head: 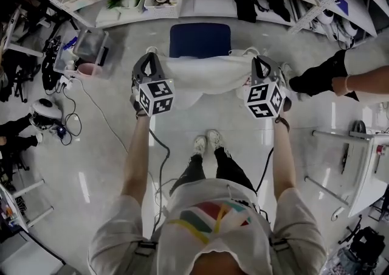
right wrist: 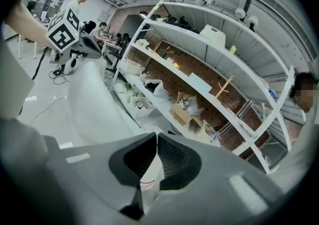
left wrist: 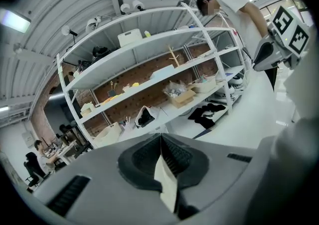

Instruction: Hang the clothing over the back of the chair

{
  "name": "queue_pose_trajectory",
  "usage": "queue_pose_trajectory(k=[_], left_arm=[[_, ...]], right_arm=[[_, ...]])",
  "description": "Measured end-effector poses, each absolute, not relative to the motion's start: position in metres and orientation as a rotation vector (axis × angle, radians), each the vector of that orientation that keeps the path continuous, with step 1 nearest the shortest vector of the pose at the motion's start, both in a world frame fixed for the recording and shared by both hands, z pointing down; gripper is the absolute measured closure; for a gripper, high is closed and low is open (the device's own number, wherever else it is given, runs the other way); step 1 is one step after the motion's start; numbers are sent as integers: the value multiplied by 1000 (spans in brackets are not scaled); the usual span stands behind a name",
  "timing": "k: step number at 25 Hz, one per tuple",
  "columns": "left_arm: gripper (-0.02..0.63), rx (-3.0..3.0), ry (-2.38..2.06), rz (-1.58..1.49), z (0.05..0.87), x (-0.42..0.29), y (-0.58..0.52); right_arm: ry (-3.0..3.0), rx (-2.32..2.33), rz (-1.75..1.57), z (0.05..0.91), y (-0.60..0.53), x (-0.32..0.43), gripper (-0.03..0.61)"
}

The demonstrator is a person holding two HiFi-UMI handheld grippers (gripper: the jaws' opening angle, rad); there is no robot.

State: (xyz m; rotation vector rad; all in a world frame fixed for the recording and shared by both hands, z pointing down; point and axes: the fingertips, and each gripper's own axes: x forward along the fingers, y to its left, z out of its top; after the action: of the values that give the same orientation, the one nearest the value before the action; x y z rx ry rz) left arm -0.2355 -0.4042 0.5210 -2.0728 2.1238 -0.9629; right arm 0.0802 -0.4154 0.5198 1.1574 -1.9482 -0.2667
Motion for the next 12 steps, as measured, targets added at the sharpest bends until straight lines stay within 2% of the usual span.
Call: queue_pose_trajectory(k=[12], left_arm=[[598, -2119, 2107, -1135, 592, -230, -379]], right_arm=[[-1917, 1079, -119, 589, -392, 85, 566]])
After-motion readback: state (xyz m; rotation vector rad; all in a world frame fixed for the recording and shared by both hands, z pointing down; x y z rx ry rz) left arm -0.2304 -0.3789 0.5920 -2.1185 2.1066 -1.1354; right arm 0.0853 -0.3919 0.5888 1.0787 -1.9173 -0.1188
